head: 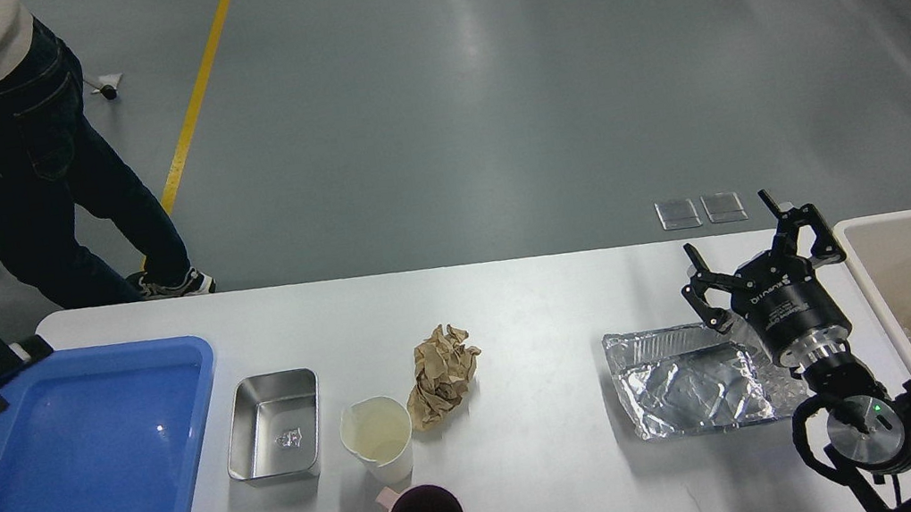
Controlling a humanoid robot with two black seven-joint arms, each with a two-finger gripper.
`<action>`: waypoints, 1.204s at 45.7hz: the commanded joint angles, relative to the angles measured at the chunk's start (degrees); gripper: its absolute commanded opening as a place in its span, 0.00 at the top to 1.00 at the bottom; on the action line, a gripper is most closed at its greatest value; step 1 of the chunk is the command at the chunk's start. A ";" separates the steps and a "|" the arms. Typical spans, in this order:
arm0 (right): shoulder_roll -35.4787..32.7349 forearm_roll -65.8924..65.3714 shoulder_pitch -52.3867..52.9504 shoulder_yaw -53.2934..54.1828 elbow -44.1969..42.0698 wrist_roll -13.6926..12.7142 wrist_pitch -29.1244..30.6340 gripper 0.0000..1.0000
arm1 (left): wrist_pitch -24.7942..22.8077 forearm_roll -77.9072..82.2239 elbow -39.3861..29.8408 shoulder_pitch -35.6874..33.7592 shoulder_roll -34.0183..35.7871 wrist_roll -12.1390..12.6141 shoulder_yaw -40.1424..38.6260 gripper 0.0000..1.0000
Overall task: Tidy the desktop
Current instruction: 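Reach the left gripper across the table toward the pink mug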
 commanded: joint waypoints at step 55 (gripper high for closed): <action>0.01 -0.09 -0.08 -1.79 0.24 0.09 -0.21 0.00 | -4.50 24.73 1.12 -16.39 -33.64 9.92 34.05 0.04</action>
